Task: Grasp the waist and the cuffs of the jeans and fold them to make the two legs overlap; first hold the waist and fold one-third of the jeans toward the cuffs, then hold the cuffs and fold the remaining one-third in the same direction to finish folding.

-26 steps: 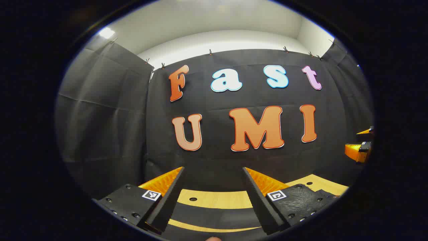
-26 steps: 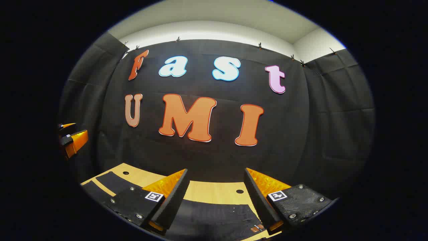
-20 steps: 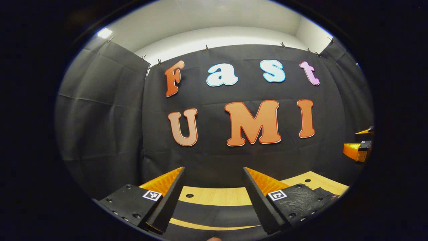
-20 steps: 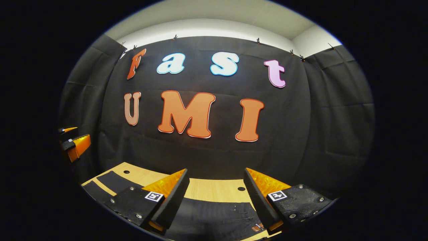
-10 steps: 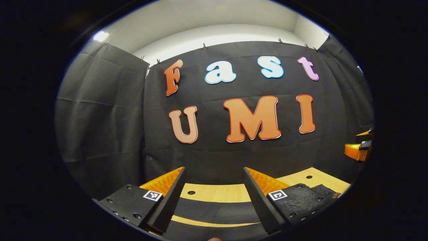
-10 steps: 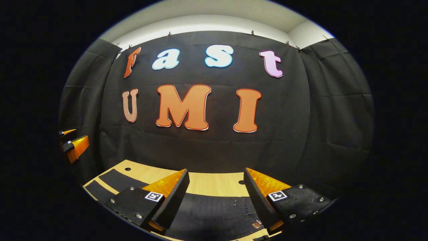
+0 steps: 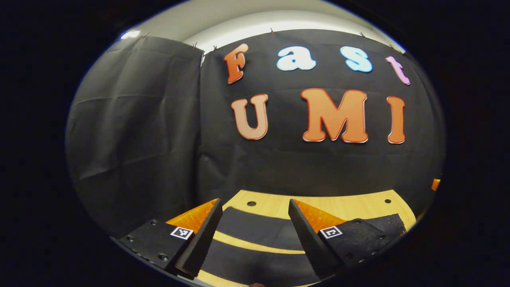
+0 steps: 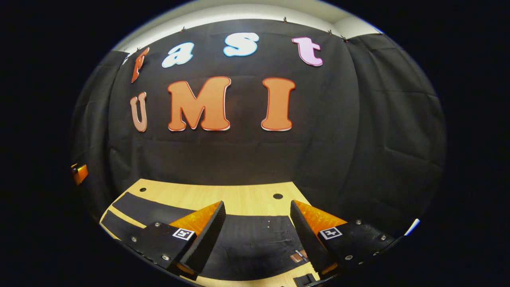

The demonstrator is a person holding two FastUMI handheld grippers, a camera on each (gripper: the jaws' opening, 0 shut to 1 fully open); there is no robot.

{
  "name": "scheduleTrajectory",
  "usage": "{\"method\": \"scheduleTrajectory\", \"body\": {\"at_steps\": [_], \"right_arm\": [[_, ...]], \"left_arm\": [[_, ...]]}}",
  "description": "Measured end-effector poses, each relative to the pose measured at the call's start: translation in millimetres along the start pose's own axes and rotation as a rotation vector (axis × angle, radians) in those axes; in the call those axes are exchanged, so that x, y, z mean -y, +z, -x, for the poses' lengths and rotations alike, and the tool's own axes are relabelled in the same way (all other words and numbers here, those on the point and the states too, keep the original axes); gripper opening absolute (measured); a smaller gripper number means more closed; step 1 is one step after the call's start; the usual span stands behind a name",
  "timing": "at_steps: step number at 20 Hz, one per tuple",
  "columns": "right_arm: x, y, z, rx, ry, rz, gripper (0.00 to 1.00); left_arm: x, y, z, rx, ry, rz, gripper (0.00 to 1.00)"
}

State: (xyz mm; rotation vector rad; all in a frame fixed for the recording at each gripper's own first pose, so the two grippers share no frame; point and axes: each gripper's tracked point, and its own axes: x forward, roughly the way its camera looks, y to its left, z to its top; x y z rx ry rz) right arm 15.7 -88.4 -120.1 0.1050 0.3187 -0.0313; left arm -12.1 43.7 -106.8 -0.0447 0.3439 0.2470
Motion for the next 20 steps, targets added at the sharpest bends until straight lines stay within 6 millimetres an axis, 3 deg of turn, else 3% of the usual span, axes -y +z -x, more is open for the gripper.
{"method": "scheduleTrajectory", "body": {"at_steps": [6,11,14,17,20], "right_arm": [[22.2,-53.8,-26.3,-0.179,0.005,-0.102,0.98],[28.0,-97.8,-43.8,-0.324,-0.015,-0.173,0.97],[28.5,-127.2,-46.2,-0.433,-0.049,-0.235,0.98],[27.6,-155.4,-53.0,-0.516,-0.087,-0.301,0.98],[30.3,-178.6,-52.8,-0.589,-0.139,-0.358,0.97]], "left_arm": [[-57.3,-60.0,-20.6,-0.195,0.148,0.074,1.00],[-94.2,-129.7,-32.2,-0.410,0.211,0.188,1.00],[-122.4,-166.1,-51.4,-0.528,0.252,0.252,1.00],[-143.0,-201.0,-85.0,-0.634,0.290,0.296,0.99],[-157.0,-216.1,-117.6,-0.751,0.325,0.353,0.99]]}}
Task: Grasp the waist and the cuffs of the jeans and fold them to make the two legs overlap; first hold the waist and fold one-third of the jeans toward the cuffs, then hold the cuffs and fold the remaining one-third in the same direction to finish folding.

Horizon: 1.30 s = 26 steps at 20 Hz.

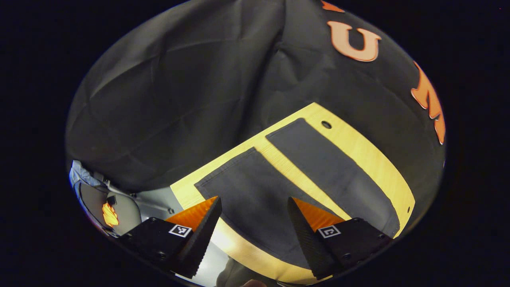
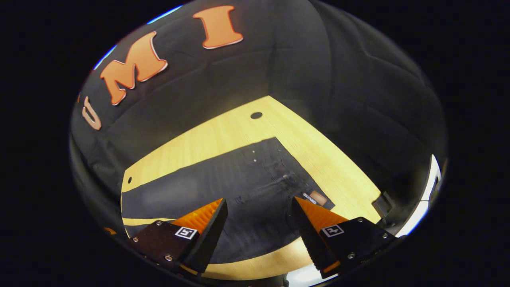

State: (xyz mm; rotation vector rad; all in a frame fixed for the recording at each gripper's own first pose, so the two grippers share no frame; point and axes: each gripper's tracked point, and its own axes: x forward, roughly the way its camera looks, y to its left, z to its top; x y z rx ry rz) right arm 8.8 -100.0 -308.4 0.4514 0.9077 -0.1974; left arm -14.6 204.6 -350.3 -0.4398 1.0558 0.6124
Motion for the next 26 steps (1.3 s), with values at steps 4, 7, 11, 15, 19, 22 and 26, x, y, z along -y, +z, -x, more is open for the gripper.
{"method": "scheduleTrajectory", "body": {"at_steps": [4,7,11,15,19,22,26], "right_arm": [[14.3,-23.2,-11.9,-0.082,-0.056,-0.130,0.98],[30.1,-40.6,-26.1,-0.136,-0.104,-0.212,0.99],[55.5,-69.2,-47.3,-0.236,-0.136,-0.350,0.98],[86.4,-86.6,-67.3,-0.295,-0.187,-0.437,0.99],[93.3,-91.6,-83.5,-0.320,-0.202,-0.468,0.99],[95.4,-95.9,-90.9,-0.343,-0.221,-0.460,0.98],[99.8,-96.8,-92.9,-0.377,-0.277,-0.397,0.93]], "left_arm": [[-12.7,10.7,-21.5,-0.118,0.015,0.045,0.99],[-18.1,10.9,-43.8,-0.186,0.034,0.048,0.99],[-17.2,5.1,-66.5,-0.290,0.036,0.068,0.99],[-31.3,-12.8,-81.3,-0.371,0.064,0.120,1.00],[-37.7,-20.1,-88.3,-0.432,0.081,0.170,0.99],[-47.3,-24.2,-100.1,-0.463,0.106,0.205,0.99],[-55.3,-31.0,-116.6,-0.513,0.133,0.252,0.99]]}}
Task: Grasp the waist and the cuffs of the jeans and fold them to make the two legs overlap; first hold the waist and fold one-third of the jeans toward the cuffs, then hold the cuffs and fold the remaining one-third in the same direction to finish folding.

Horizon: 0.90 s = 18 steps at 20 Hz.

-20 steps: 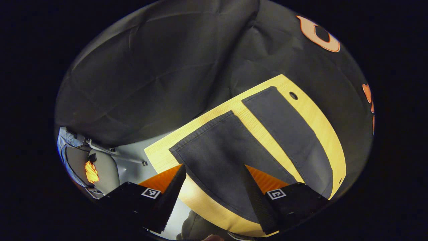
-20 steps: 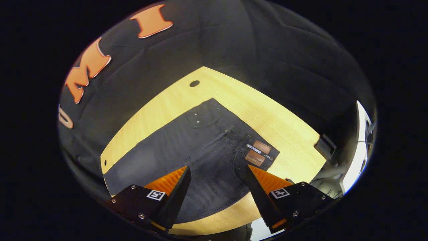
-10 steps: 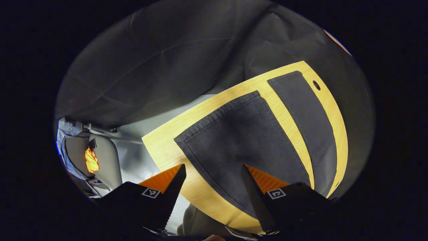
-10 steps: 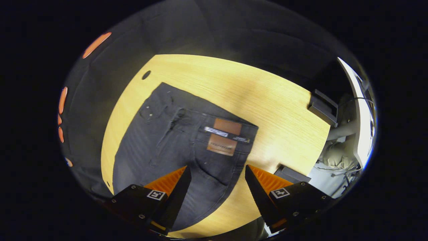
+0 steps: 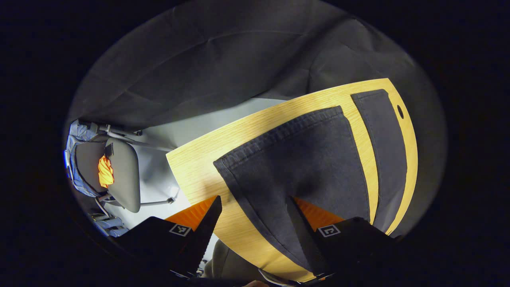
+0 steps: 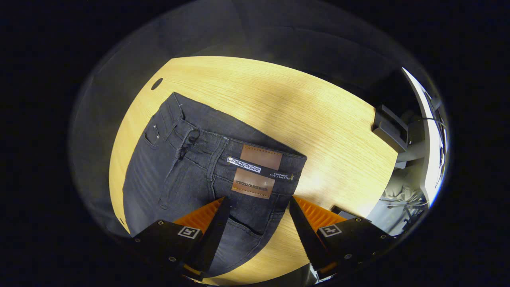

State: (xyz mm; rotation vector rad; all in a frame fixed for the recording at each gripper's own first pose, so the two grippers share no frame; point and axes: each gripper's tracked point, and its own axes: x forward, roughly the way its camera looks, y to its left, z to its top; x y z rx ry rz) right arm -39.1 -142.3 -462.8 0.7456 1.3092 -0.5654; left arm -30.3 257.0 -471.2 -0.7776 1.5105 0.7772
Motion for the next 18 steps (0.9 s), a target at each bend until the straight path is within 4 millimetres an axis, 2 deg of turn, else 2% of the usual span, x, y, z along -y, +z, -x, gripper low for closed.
{"method": "scheduleTrajectory", "body": {"at_steps": [1,2,3,5,6,7,8,9,10,11,12,13,14,16,18], "right_arm": [[1.6,0.0,-1.3,-0.008,-0.024,0.015,0.88],[2.2,-1.3,-1.6,-0.018,-0.047,0.029,0.86],[3.7,-1.3,-3.0,-0.027,-0.071,0.041,0.83],[2.2,-0.1,-2.8,-0.036,-0.085,0.055,0.76],[3.5,1.3,-4.6,-0.030,-0.103,0.043,0.70],[4.5,4.0,-4.4,-0.025,-0.111,0.018,0.58],[1.4,4.0,-3.6,-0.017,-0.107,0.033,0.52],[0.6,10.6,-1.8,0.003,-0.077,0.028,0.46],[-3.2,5.8,-4.0,0.005,-0.056,0.012,0.35],[-4.1,5.0,-4.4,-0.001,-0.016,-0.009,0.24],[-6.7,2.1,-2.9,-0.007,0.047,-0.057,0.24],[-12.9,4.8,-2.9,-0.028,0.098,-0.164,0.16],[-16.7,2.7,0.3,-0.037,0.158,-0.242,0.09],[-21.3,6.2,8.3,-0.034,0.243,-0.333,0.09],[-20.6,10.3,18.1,-0.001,0.279,-0.345,0.09]], "left_arm": [[1.2,-1.3,-7.1,-0.012,-0.001,0.016,0.99],[-1.0,3.2,-2.5,-0.021,0.032,0.026,0.99],[-0.7,0.0,-11.4,-0.013,0.047,0.022,1.00],[4.6,2.3,-8.6,-0.006,0.058,0.016,0.96],[7.0,4.7,-8.2,0.010,0.060,0.012,0.95],[11.9,6.2,-7.8,0.017,0.052,0.003,0.94],[17.0,6.0,-6.4,0.037,0.040,-0.029,0.76],[20.4,9.4,-6.8,0.074,0.025,-0.062,0.72],[23.1,16.0,-9.5,0.100,0.001,-0.060,0.51],[28.7,13.0,-9.5,0.098,-0.016,-0.073,0.31],[29.0,17.2,-10.4,0.132,-0.052,-0.072,0.11],[34.3,16.8,-8.3,0.122,-0.094,-0.069,0.00],[35.8,18.8,-5.1,0.129,-0.130,-0.070,0.01],[44.6,24.5,7.3,0.145,-0.205,-0.048,0.01],[55.9,30.6,23.9,0.172,-0.285,-0.034,0.01]]}}
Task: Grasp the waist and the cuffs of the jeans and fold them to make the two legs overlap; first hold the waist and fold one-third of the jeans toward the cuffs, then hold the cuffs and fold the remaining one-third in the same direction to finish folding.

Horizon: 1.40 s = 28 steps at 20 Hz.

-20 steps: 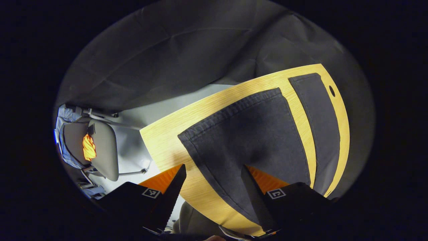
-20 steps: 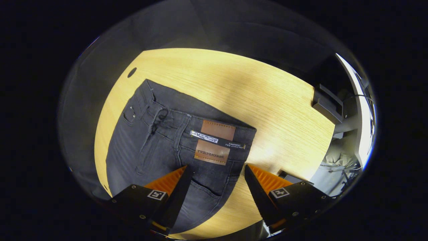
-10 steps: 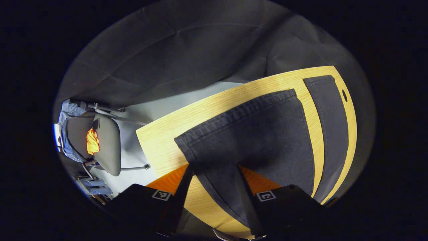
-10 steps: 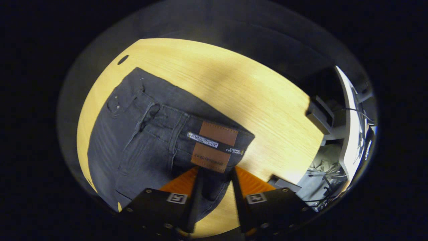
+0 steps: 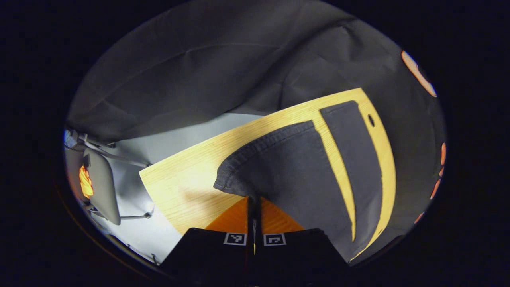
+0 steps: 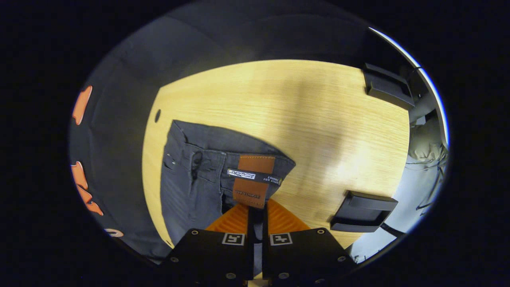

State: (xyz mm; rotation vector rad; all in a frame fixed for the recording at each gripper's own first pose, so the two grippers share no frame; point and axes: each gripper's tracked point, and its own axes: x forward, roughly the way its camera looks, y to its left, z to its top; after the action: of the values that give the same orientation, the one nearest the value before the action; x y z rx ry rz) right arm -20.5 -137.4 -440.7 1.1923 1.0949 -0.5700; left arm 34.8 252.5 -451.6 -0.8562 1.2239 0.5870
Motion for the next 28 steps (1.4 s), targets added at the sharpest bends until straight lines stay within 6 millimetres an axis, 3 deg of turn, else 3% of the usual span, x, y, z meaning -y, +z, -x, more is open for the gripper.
{"method": "scheduleTrajectory", "body": {"at_steps": [4,7,13,18,22,28], "right_arm": [[-26.2,3.1,21.9,0.032,0.070,-0.004,0.09],[-49.7,7.2,37.0,0.051,0.112,0.002,0.09],[-95.3,14.8,52.6,0.080,0.148,0.026,0.08],[-126.2,16.9,64.2,0.106,0.151,0.054,0.08],[-145.1,21.9,65.3,0.101,0.156,0.048,0.08],[-162.8,34.4,32.1,0.044,0.139,0.068,0.08]], "left_arm": [[22.2,15.5,22.3,0.042,-0.089,-0.016,0.01],[52.5,33.4,35.6,0.079,-0.143,-0.051,0.01],[108.9,71.4,43.9,0.110,-0.214,-0.159,0.01],[147.6,87.4,28.9,0.093,-0.249,-0.230,0.01],[165.4,108.4,17.1,0.091,-0.235,-0.250,0.01],[179.1,137.8,-10.7,0.147,-0.121,-0.268,0.01]]}}
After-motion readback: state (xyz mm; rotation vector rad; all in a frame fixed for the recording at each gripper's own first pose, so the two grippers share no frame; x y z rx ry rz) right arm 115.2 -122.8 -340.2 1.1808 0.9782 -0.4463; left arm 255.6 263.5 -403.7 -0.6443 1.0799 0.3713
